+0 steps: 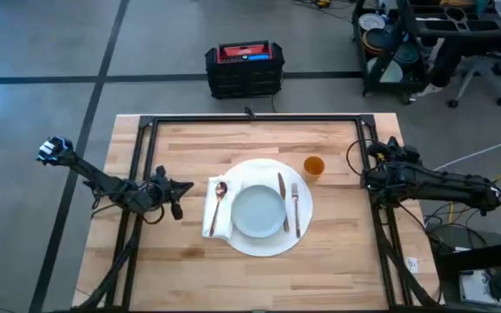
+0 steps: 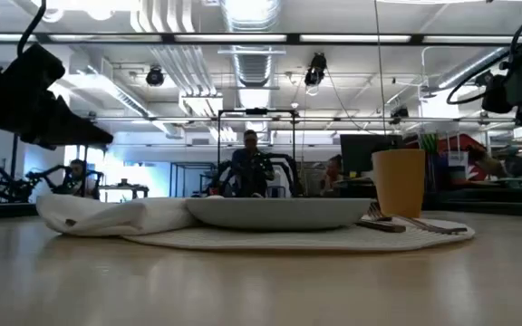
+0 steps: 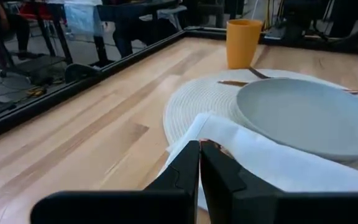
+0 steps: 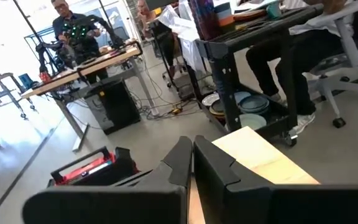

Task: Set table place
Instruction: Return to Home Position

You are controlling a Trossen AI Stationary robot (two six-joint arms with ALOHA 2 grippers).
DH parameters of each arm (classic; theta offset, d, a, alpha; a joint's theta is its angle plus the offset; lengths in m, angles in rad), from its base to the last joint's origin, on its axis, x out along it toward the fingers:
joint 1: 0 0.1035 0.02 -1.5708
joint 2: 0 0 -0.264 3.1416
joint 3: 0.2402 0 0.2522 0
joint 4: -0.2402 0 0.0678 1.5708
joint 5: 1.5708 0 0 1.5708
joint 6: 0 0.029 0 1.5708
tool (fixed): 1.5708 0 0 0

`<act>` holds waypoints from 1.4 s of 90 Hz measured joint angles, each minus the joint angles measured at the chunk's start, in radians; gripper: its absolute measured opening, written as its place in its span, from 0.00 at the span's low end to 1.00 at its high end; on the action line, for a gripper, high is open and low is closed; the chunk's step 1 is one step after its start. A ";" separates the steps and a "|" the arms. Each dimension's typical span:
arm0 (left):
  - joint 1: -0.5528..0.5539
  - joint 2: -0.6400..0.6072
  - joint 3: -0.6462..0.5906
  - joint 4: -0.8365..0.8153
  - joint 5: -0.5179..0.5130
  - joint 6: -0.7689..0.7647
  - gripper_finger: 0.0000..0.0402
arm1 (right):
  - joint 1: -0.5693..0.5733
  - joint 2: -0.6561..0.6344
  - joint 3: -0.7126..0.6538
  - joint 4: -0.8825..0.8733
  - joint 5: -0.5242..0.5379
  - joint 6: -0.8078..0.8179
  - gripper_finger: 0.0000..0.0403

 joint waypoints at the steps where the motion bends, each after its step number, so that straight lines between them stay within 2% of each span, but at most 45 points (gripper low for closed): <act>1: 0.000 0.000 0.000 0.000 0.000 0.000 0.00 | 0.000 0.000 0.000 0.000 0.000 0.000 0.00; 14: 0.010 0.003 0.000 0.000 0.004 -0.022 0.00 | 0.000 0.000 0.000 0.000 0.000 -0.005 0.00; 19: 0.029 0.005 0.000 0.004 0.041 -0.037 0.00 | 0.000 0.000 0.000 0.001 0.000 -0.006 0.00; 28: 0.092 0.027 0.000 0.019 0.238 -0.045 0.00 | 0.000 0.000 0.000 0.002 0.000 -0.009 0.00; 37: 0.181 0.060 0.000 0.024 0.439 0.041 0.00 | 0.000 0.000 0.000 0.004 0.000 -0.017 0.00; 56: 0.381 0.086 0.000 0.156 0.486 0.052 0.00 | 0.000 0.001 0.000 0.005 -0.001 -0.018 0.00; 63: 0.435 0.070 0.000 0.150 0.574 0.060 0.00 | 0.000 0.001 0.000 0.005 -0.001 -0.019 0.00; 71: 0.489 0.048 0.000 0.156 0.731 0.134 0.00 | 0.000 0.001 0.000 0.005 -0.001 -0.020 0.00; 75: 0.517 0.038 0.000 0.157 0.778 0.160 0.00 | 0.000 0.001 0.000 0.005 -0.001 -0.026 0.00; 89: 0.596 -0.002 0.000 0.140 0.777 0.151 0.00 | 0.000 0.001 0.000 0.008 -0.001 -0.034 0.00; 126: 0.595 -0.165 0.000 0.036 0.779 0.151 0.00 | 0.000 0.001 0.000 0.015 -0.001 -0.097 0.00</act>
